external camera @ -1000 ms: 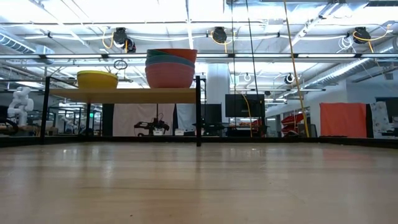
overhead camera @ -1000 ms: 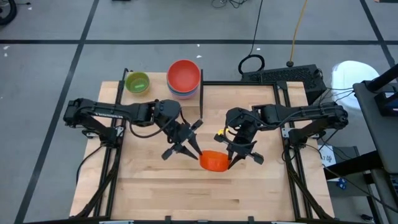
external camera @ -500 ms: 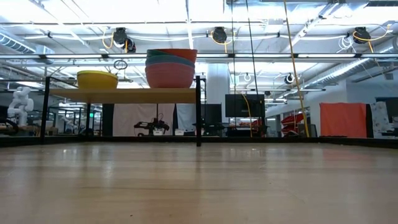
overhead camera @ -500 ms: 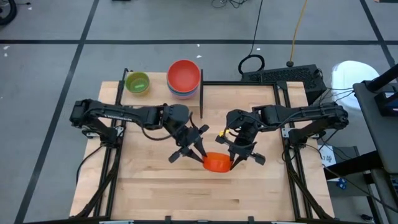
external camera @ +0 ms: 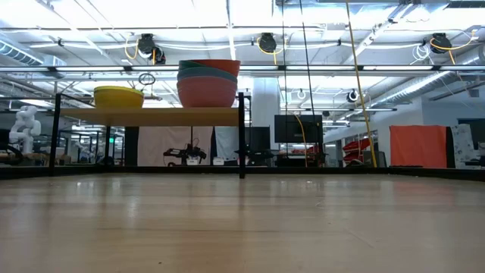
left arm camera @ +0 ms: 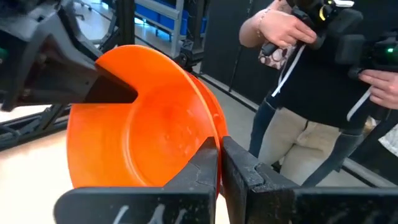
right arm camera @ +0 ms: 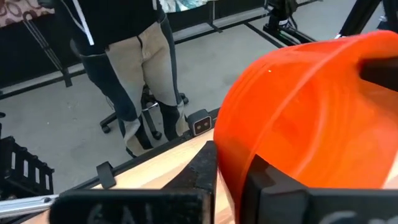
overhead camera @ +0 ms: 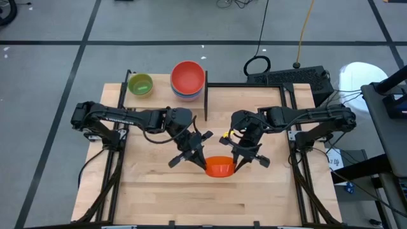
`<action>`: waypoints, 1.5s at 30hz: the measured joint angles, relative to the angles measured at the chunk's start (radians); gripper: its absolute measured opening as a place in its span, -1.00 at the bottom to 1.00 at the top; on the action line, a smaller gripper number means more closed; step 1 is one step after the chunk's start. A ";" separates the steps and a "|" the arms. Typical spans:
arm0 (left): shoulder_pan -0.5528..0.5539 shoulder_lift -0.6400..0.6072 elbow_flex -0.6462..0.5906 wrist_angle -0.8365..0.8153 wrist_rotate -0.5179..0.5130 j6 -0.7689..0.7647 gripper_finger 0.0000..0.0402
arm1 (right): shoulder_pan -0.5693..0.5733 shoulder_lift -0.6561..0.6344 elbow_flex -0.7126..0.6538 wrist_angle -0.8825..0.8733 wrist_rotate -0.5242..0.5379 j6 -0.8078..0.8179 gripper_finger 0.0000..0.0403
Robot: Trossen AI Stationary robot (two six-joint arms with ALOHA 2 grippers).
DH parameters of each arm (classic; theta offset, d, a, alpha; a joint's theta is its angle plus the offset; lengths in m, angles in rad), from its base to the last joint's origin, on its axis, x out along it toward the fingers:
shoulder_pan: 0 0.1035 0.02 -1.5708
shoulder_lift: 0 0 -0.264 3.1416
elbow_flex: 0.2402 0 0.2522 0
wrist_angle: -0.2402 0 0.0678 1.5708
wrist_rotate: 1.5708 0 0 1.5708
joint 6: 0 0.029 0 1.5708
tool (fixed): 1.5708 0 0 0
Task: Place and stack bowls onto a shelf
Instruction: Stack the light orange bowl on the green bowl on the shelf
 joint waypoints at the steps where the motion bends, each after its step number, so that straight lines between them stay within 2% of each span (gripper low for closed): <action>1: 0.000 0.000 0.000 0.001 0.003 0.000 -0.97 | 0.000 0.000 0.000 0.005 0.000 0.007 -0.89; 9: -0.001 0.000 0.000 0.005 0.002 -0.004 -0.98 | -0.001 0.000 0.000 0.059 0.001 0.126 -0.65; 16: 0.005 -0.002 0.000 0.017 -0.061 -0.014 -0.99 | -0.002 -0.001 0.004 0.093 0.014 0.107 -0.41; 20: 0.005 -0.002 -0.002 0.029 -0.050 -0.036 -0.99 | -0.001 -0.001 0.004 0.090 0.009 0.100 -0.31; 31: 0.005 -0.003 -0.002 0.026 -0.004 -0.108 -0.99 | -0.001 -0.001 0.003 0.083 0.004 0.047 -0.26; 34: -0.006 -0.004 -0.002 0.013 0.082 -0.169 -0.99 | -0.005 -0.005 0.002 0.141 0.118 0.029 -0.26; 36: -0.019 0.000 0.001 -0.002 0.082 -0.175 -0.99 | -0.009 -0.009 0.000 0.161 0.191 0.026 -0.26; 45: -0.029 -0.035 0.001 -0.042 0.036 -0.166 -0.99 | -0.025 -0.048 -0.001 0.180 0.249 -0.078 -0.23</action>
